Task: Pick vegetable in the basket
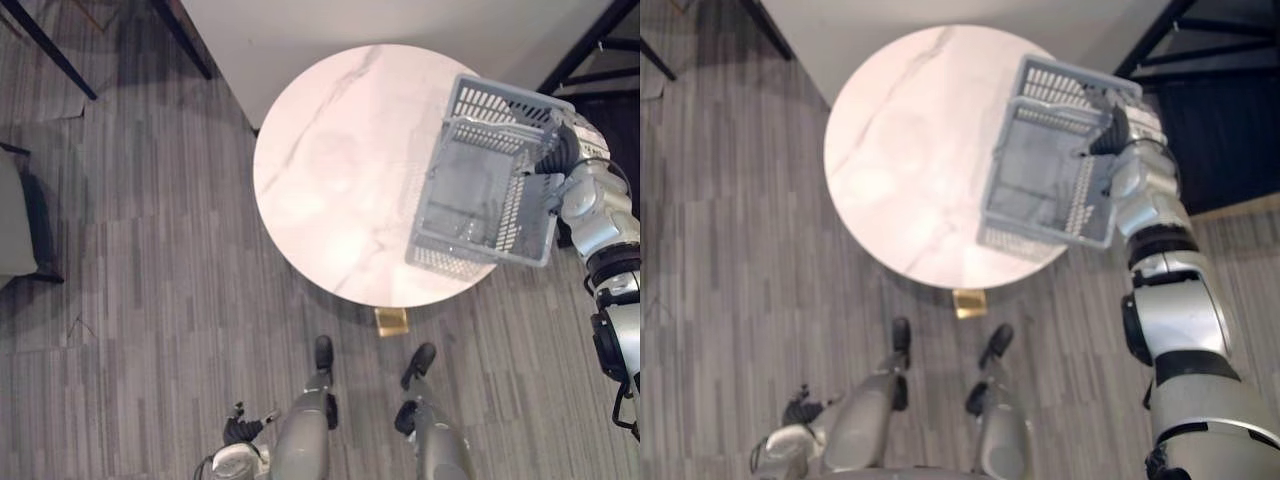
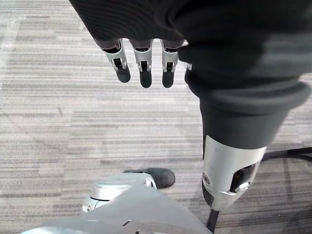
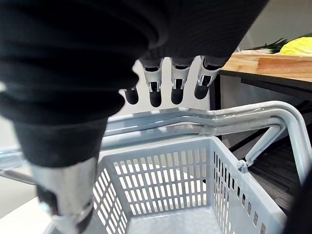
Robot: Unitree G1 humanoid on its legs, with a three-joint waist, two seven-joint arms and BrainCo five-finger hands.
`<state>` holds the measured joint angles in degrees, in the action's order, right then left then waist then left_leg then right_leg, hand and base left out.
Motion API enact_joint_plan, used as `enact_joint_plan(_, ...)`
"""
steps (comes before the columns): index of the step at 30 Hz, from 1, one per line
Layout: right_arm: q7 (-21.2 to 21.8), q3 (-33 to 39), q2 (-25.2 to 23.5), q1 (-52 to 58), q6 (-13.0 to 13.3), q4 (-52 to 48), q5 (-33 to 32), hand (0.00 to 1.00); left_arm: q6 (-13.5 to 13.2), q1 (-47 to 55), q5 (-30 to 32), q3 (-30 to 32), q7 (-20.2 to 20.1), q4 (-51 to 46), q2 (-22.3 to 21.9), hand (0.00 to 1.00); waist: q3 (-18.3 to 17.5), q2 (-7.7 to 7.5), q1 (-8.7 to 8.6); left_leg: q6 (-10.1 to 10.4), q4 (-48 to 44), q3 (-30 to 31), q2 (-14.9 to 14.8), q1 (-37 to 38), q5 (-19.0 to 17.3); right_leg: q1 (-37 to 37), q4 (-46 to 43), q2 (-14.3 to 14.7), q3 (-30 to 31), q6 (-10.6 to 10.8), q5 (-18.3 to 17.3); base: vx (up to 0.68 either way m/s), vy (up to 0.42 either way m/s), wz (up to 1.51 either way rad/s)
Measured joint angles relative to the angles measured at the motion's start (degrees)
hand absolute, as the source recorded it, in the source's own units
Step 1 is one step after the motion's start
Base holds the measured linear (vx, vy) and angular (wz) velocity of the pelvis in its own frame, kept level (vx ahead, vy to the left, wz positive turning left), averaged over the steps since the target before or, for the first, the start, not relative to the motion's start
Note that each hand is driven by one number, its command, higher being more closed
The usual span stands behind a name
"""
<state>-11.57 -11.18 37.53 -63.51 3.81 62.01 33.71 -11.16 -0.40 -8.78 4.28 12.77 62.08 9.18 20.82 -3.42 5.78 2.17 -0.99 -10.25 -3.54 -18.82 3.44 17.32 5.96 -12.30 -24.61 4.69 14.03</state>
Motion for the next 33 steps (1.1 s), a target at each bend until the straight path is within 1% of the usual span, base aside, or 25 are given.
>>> enact_joint_plan(5, -0.1, 0.4, 0.0, -0.1, -0.2, 2.0, -0.1, 0.0, 0.0, -0.3, 0.0, -0.6, 0.0, -0.6, -0.3, 0.0, 0.5, 1.06, 0.7, 0.1, 0.1, 0.1, -0.1, 0.0, 0.3, 0.0, 0.0, 0.1, 0.0, 0.0, 0.0, 0.03, 0.001, 0.0)
enact_joint_plan(9, -0.4, 1.4, 0.0, -0.6, -0.2, 2.0, -0.1, 0.0, 0.0, -1.0, 0.0, -0.7, 0.0, -0.6, -0.5, 0.0, 0.7, 1.37, 1.07, 0.2, 1.2, 0.3, 0.0, 0.0, 1.0, 0.4, 0.0, 0.1, -0.1, 0.0, 0.0, 0.04, -0.001, 0.03)
enact_joint_plan(12, -0.4, 1.4, 0.0, -1.1, -0.5, 2.0, -0.1, 0.0, 0.0, -1.2, 0.0, -1.1, 0.0, -0.6, -0.5, 0.0, 0.8, 1.63, 1.09, 0.1, 1.4, 0.4, 0.0, 0.0, 1.2, 0.4, 0.0, 0.1, -0.2, 0.0, 0.0, 0.02, 0.003, 0.02)
enact_joint_plan(15, -0.7, 1.6, 0.0, -1.8, -0.7, 2.3, 0.0, 0.0, -0.1, -1.9, 0.0, -1.8, 0.0, -0.6, -0.5, 0.0, 1.2, 2.27, 1.1, 0.2, 2.0, 1.2, 0.1, -0.1, 1.8, 0.3, 0.0, 0.2, -0.8, 0.0, 0.0, 0.03, 0.002, 0.09)
enact_joint_plan(19, -1.9, 1.7, 0.0, -2.3, -0.7, 2.7, 0.0, 0.0, -0.2, -2.2, 0.0, -2.3, 0.0, -0.7, -0.5, 0.0, 1.4, 2.47, 1.27, 0.3, 3.1, 1.8, 0.0, -0.1, 2.6, 0.3, 0.0, 0.3, -1.6, 0.0, 0.0, 0.03, 0.001, 0.1)
enact_joint_plan(23, -2.1, 1.7, 0.1, -4.0, -0.7, 3.7, 0.0, 0.0, -0.4, -2.3, 0.0, -2.9, 0.0, -1.2, -0.6, 0.0, 1.9, 2.96, 1.39, 0.3, 4.1, 2.4, 0.1, -0.1, 3.2, 0.3, 0.0, 0.3, -2.0, 0.1, -0.1, 0.02, 0.008, 0.07)
enact_joint_plan(24, -2.3, 1.7, 0.3, -4.2, -0.7, 3.7, 0.0, 1.0, -0.6, -2.4, -0.1, -3.0, 0.0, -1.3, -0.6, 0.0, 2.1, 3.03, 1.48, 0.5, 4.6, 2.8, 0.0, -0.1, 3.6, 0.4, 0.0, 0.4, -2.2, 0.1, -0.1, 0.03, 0.001, 0.13)
enact_joint_plan(29, -2.6, 1.7, 0.6, -4.5, -0.7, 3.7, 0.0, 1.0, -0.7, -2.8, -0.1, -4.1, 0.3, -1.7, -0.5, 0.0, 2.3, 2.99, 2.41, 0.3, 5.3, 3.1, 0.0, 0.0, 4.2, 0.4, 0.0, 0.4, -2.7, 0.1, -0.1, 0.01, 0.003, 0.04)
enact_joint_plan(33, -2.9, 1.7, 0.6, -5.5, -0.7, 4.0, 0.0, 1.0, -0.8, -3.0, -0.1, -4.4, 0.4, -1.8, -0.4, 0.0, 3.0, 2.77, 2.41, 0.3, 6.0, 3.3, 0.1, 0.0, 4.8, 0.4, 0.0, 0.4, -3.1, 0.1, -0.1, 0.02, 0.01, 0.05)
